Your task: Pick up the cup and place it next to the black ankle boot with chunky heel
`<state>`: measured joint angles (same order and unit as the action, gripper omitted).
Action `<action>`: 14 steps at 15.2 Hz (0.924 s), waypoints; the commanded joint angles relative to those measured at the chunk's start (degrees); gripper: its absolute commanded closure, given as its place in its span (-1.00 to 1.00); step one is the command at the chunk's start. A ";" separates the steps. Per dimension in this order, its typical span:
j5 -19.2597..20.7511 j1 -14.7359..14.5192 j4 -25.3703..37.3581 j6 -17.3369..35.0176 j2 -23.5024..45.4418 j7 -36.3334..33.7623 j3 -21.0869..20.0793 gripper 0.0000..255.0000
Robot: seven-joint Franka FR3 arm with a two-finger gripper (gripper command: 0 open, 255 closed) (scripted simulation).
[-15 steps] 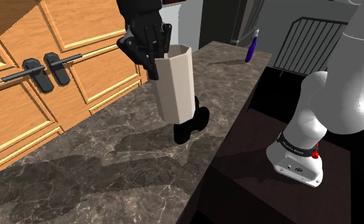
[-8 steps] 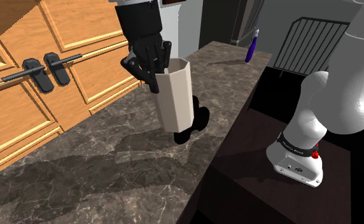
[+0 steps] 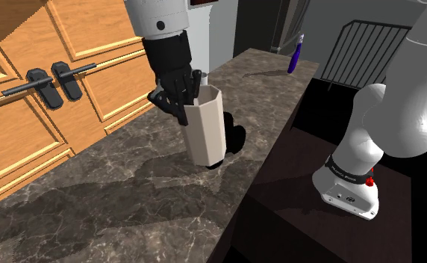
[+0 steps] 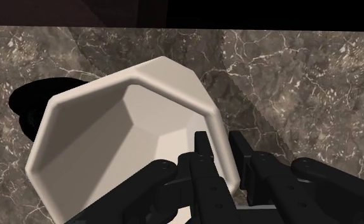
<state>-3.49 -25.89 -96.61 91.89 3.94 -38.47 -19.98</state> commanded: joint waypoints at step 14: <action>0.22 -0.08 -10.51 11.43 0.91 0.46 -0.07 1.00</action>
<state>-3.37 -26.10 -105.73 102.60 4.66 -38.03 -20.21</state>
